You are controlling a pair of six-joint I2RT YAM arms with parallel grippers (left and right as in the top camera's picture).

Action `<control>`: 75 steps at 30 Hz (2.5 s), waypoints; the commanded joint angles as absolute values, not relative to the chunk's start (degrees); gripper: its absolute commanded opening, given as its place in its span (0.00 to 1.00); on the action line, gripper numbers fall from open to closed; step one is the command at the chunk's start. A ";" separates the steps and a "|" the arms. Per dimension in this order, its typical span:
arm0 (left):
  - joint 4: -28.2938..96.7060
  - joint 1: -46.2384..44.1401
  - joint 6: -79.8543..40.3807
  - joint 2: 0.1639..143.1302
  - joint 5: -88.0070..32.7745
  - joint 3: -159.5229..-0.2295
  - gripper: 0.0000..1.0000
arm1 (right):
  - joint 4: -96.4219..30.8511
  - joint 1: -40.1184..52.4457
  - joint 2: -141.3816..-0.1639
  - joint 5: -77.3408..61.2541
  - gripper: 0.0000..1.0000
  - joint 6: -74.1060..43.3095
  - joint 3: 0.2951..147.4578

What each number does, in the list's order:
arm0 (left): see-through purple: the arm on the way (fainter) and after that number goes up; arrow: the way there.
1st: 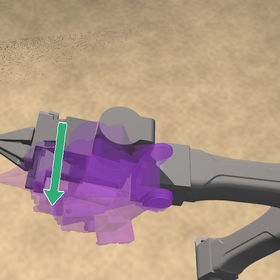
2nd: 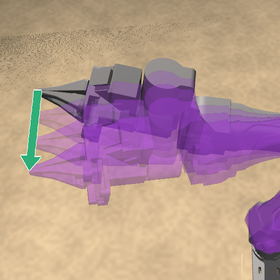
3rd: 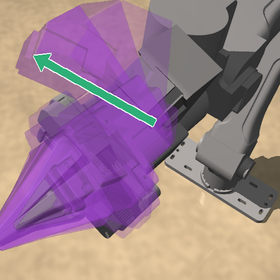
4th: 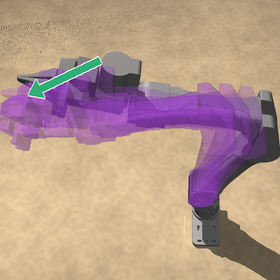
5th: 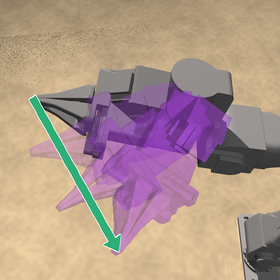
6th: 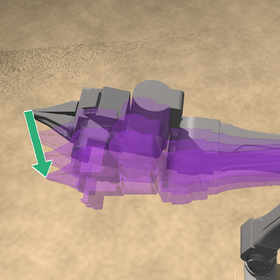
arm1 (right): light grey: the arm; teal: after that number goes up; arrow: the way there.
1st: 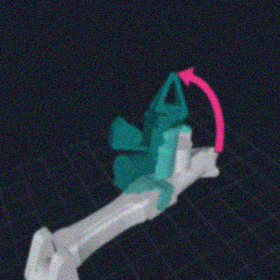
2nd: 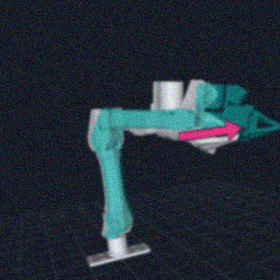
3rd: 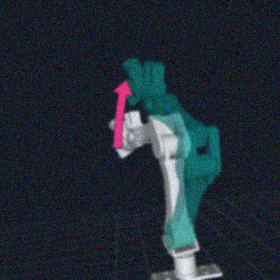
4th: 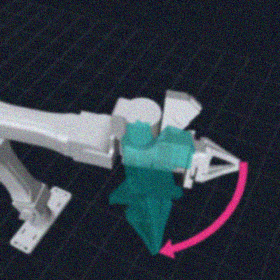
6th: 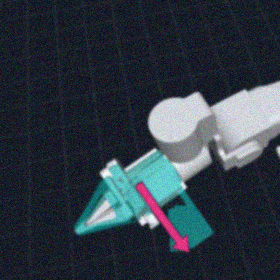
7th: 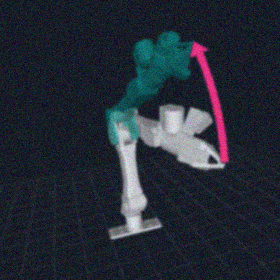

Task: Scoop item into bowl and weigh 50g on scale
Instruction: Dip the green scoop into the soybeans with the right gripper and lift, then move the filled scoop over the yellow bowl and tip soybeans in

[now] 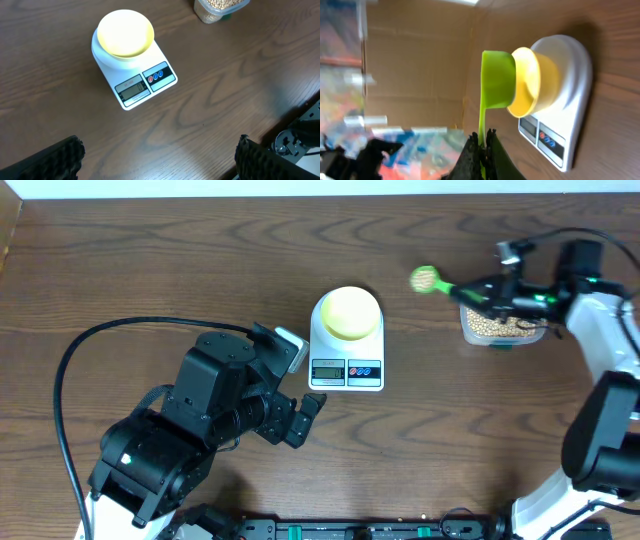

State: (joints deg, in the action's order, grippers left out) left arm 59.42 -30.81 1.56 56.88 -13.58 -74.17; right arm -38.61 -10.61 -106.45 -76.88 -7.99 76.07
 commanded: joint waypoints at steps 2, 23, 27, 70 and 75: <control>59.55 -30.65 2.35 56.86 -13.23 -74.50 0.99 | -29.06 -4.14 -107.00 -78.76 0.01 -19.79 75.90; 59.55 -30.65 2.35 56.86 -13.23 -74.50 0.99 | -19.07 7.84 -107.00 -65.63 0.01 -28.56 75.90; 59.55 -30.65 2.35 56.86 -13.23 -74.50 0.99 | -23.62 8.80 -107.00 -59.57 0.01 -25.47 75.90; 59.55 -30.65 2.35 56.86 -13.23 -74.50 0.99 | -46.44 24.95 -106.39 -16.23 0.01 -4.05 91.55; 59.55 -30.65 2.35 56.86 -13.23 -74.50 0.99 | -47.79 27.24 -106.39 -11.00 0.02 -2.76 93.34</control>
State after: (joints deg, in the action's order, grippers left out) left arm 59.55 -30.81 1.56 56.88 -13.58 -74.17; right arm -47.35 25.74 -106.48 -16.49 -5.28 91.15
